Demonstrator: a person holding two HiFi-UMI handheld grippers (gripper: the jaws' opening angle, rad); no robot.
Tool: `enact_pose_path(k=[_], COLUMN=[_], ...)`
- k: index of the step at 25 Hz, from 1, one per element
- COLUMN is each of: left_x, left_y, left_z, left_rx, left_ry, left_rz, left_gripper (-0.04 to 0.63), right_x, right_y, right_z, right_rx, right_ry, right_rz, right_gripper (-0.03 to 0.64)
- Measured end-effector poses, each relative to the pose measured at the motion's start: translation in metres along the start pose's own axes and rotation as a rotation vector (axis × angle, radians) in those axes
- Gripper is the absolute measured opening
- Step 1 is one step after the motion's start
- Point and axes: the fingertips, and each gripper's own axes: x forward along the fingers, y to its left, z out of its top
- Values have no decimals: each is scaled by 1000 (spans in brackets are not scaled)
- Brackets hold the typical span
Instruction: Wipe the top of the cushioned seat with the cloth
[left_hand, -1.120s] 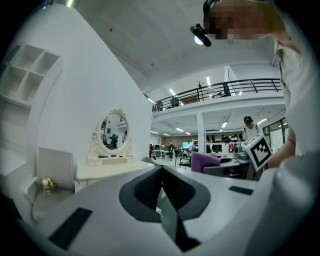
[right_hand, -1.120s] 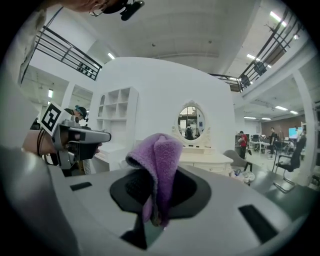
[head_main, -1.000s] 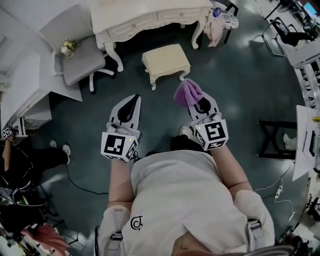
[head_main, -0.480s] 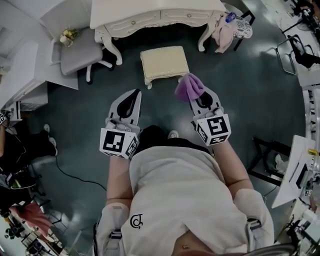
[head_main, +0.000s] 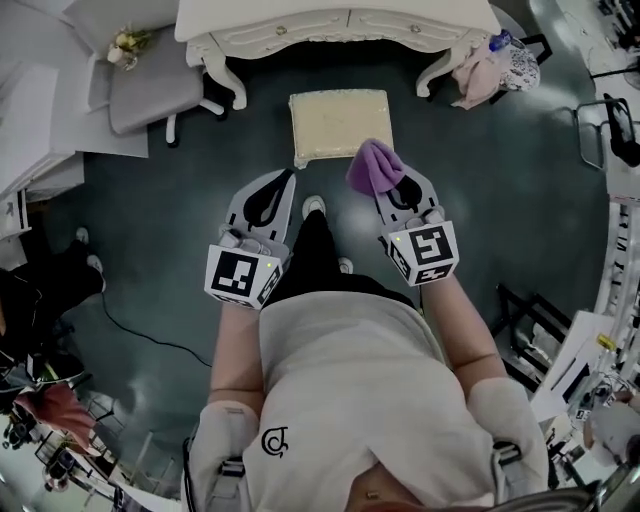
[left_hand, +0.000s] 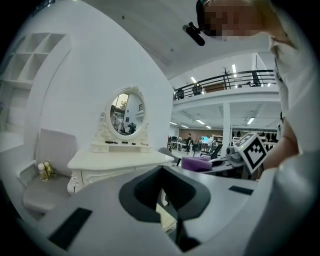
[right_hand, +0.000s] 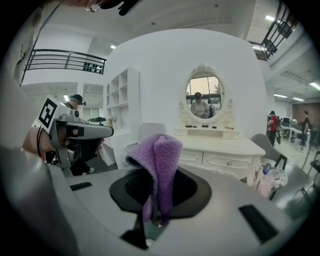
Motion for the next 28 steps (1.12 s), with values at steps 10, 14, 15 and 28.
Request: enact_pose_path(k=[10,14,15,28], left_x=[85,110,114,150], left_y=[101,120,125,168], left_z=[-14,-31,-42,-183], left_rx=[-8,-74,-90,-167], left_ry=[-16,-26,-11,44], left_rz=[6,20,29,195], left_gripper=[14,14,13,14], right_x=[143,185,195,318], right_y=[-28,-31,-31,-50], right_z=[-27,-50,-57,-177], right_rx=[9,-2,-10,-31], right_ry=[153,220,234,349], right_rz=[84,147,167,252], right_gripper=[77,77,77,77])
